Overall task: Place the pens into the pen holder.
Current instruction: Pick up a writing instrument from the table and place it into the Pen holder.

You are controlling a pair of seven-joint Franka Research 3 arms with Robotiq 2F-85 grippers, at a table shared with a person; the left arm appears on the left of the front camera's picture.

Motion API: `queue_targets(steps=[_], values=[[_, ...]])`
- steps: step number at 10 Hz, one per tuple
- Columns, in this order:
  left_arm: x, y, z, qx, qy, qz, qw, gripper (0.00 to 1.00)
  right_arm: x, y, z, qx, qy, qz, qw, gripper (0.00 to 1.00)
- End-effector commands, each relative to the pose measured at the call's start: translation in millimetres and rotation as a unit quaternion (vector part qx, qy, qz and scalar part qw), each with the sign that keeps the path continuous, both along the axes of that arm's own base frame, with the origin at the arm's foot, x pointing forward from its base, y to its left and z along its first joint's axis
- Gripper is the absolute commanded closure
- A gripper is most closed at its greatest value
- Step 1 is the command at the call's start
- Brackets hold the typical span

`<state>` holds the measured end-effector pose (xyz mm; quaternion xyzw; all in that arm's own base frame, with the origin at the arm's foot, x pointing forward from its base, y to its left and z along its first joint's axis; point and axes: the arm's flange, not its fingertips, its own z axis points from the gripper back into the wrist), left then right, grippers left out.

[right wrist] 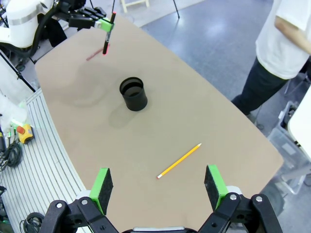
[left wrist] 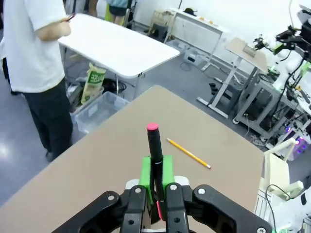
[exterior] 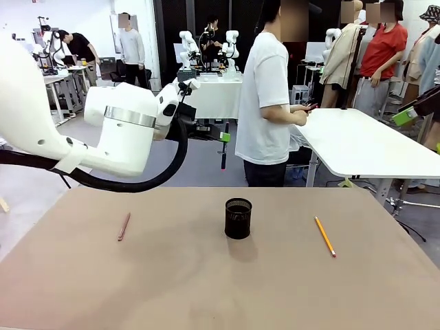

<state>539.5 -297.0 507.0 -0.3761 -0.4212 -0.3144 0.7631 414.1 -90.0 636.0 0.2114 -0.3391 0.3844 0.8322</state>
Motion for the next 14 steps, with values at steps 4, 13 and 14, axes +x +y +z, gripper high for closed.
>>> queue_targets(steps=[4,13,14], values=[[5,-10,-8,0.033,-0.024,-0.027,0.999,1.00,0,0,1,0.001,-0.002,0.001,1.000,0.00],[-30,30,-16,-0.043,-0.099,-0.215,0.971,1.00,0,0,1,0.001,-0.002,0.001,1.000,0.00],[-32,42,-9,-0.042,-0.094,-0.218,0.970,1.00,0,0,1,0.001,-0.002,0.001,1.000,0.00]])
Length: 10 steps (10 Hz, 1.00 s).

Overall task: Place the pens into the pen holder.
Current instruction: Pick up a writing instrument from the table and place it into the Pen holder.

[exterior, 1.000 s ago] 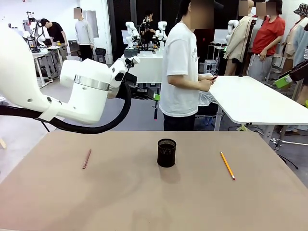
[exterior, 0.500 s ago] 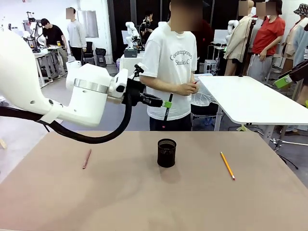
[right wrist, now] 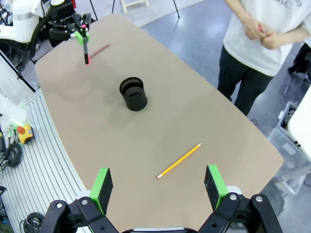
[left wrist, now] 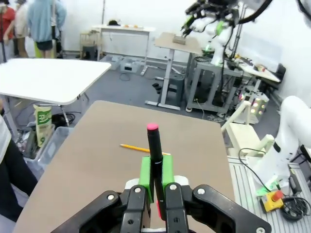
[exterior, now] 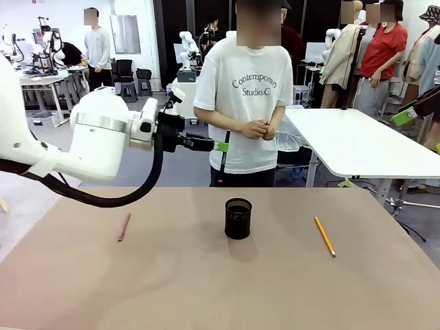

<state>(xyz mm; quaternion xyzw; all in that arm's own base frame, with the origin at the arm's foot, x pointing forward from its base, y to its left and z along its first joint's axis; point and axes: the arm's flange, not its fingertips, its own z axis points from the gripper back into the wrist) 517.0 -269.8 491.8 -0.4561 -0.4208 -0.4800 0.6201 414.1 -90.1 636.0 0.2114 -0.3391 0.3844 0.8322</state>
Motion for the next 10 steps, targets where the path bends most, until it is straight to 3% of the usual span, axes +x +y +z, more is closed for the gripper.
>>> queue_targets(steps=[1,10], values=[[-17,25,13,0.010,-0.007,-0.021,1.000,1.00,0,0,1,0.001,-0.002,0.001,1.000,0.00],[-27,117,50,-0.010,-0.058,0.038,0.998,1.00,0,0,1,0.001,-0.002,0.001,1.000,0.00]])
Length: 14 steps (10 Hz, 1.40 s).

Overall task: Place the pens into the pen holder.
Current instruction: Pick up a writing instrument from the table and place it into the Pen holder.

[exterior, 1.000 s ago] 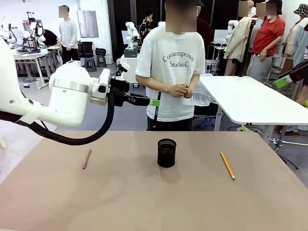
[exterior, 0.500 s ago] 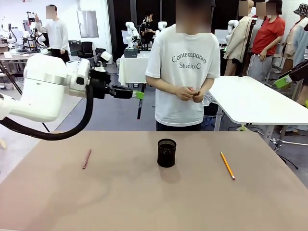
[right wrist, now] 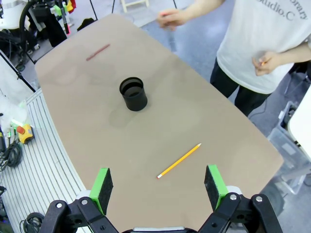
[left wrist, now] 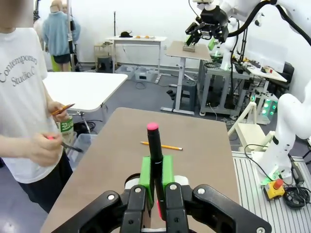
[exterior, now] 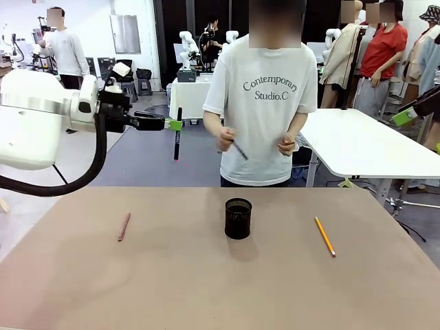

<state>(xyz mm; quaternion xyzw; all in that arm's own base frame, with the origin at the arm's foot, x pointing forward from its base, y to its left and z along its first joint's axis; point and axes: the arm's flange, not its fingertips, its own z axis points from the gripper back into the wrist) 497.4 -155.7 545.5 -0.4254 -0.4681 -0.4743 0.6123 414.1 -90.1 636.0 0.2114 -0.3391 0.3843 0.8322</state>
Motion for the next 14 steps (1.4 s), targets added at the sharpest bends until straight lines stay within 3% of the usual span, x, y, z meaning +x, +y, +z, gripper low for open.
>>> queue_targets(steps=[1,4,5,14], values=[[-7.2,7.7,-3.7,-0.002,-0.012,0.013,1.000,1.00,-0.1,0.4,1.1,0.001,-0.002,0.001,1.000,0.00],[-1.9,6.5,-5.1,-0.006,-0.008,0.034,0.999,1.00,-0.1,0.4,1.1,0.001,-0.002,0.001,1.000,0.00],[-0.9,8.8,-0.2,0.001,0.000,0.011,1.000,1.00,-0.1,0.4,1.1,0.001,-0.002,0.001,1.000,0.00],[-0.9,8.8,-0.2,0.001,0.000,0.011,1.000,1.00,-0.1,0.4,1.1,0.001,-0.002,0.001,1.000,0.00]])
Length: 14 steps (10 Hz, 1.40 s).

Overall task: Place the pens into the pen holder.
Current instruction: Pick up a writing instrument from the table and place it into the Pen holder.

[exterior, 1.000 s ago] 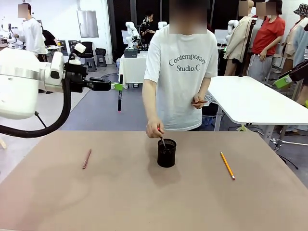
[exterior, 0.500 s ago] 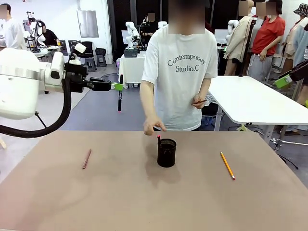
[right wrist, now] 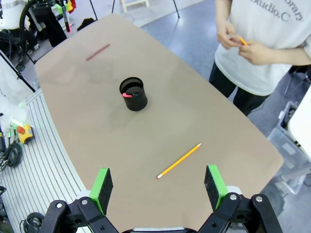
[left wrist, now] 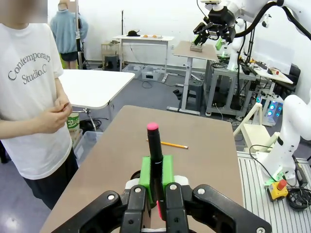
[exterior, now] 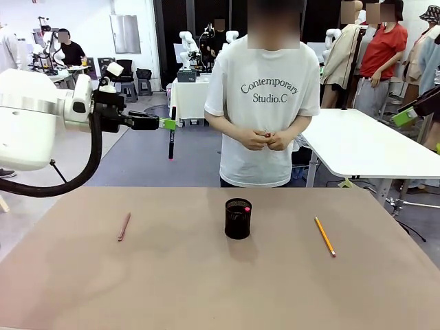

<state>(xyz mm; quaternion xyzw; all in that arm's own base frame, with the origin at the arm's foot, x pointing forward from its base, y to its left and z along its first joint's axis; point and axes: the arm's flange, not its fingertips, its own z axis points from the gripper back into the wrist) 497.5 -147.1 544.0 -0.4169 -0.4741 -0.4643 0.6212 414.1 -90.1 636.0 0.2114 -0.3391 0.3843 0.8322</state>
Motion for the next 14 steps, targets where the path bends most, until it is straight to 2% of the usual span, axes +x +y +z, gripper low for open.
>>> queue_targets(steps=[1,14], values=[[-1.0,0.2,1.3,0.000,-0.001,-0.005,1.000,1.00,-0.1,0.4,1.1,0.001,-0.002,0.001,1.000,0.00],[-1.0,0.2,1.3,0.000,-0.001,-0.005,1.000,1.00,-0.1,0.4,1.1,0.001,-0.002,0.001,1.000,0.00]])
